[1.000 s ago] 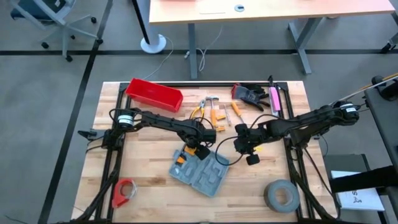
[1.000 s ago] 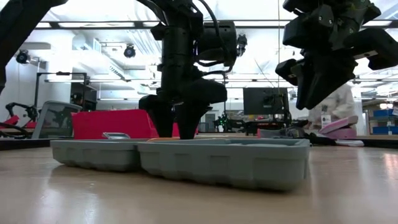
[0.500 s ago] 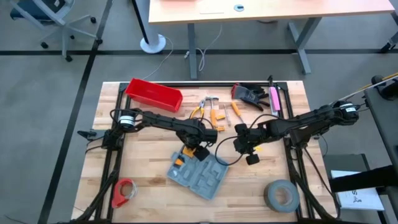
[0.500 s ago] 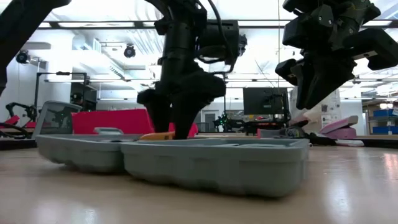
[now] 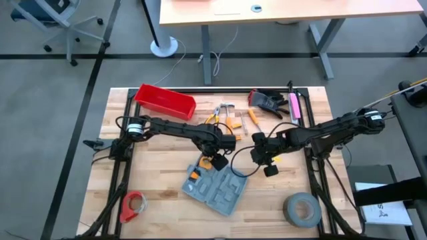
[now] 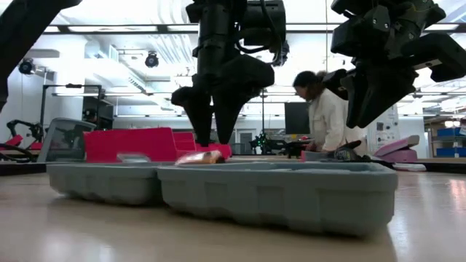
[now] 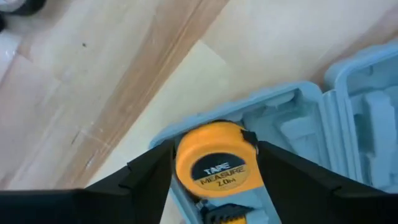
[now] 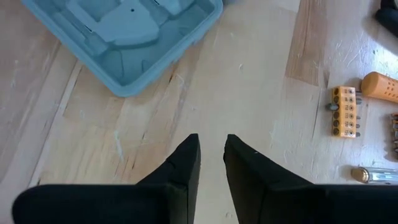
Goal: Prefit tool cases
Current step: Remove the yellow tape measure from the prefit tool case to the table
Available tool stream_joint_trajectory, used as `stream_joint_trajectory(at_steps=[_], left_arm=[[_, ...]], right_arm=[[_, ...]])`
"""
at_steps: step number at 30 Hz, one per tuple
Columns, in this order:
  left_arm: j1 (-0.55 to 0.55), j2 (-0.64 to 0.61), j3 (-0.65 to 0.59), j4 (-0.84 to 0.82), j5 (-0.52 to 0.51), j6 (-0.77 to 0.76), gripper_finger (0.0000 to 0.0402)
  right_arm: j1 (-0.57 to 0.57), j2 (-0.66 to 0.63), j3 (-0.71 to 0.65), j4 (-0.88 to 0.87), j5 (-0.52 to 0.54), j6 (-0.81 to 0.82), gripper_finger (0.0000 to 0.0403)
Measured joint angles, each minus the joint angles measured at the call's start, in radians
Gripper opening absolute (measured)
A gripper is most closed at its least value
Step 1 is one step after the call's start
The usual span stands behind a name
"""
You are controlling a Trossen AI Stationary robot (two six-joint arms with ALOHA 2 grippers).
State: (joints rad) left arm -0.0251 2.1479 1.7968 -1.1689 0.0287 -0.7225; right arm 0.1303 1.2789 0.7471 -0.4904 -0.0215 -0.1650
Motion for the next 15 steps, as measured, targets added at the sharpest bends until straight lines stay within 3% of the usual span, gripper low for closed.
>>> stream_joint_trajectory(at_steps=[6,9,15], left_arm=[[0.002,0.0,0.005,0.0,-0.022,0.009,0.0195],[0.002,0.0,0.005,0.0,0.023,0.026,0.0175],[-0.003,-0.006,0.007,0.002,0.067,0.025,0.0174]], right_arm=[[0.0,0.0,0.0,0.0,-0.002,0.001,0.0048],[0.0,0.0,0.0,0.0,-0.002,0.009,0.0053],[0.0,0.0,0.0,0.001,-0.002,0.008,0.0064]])
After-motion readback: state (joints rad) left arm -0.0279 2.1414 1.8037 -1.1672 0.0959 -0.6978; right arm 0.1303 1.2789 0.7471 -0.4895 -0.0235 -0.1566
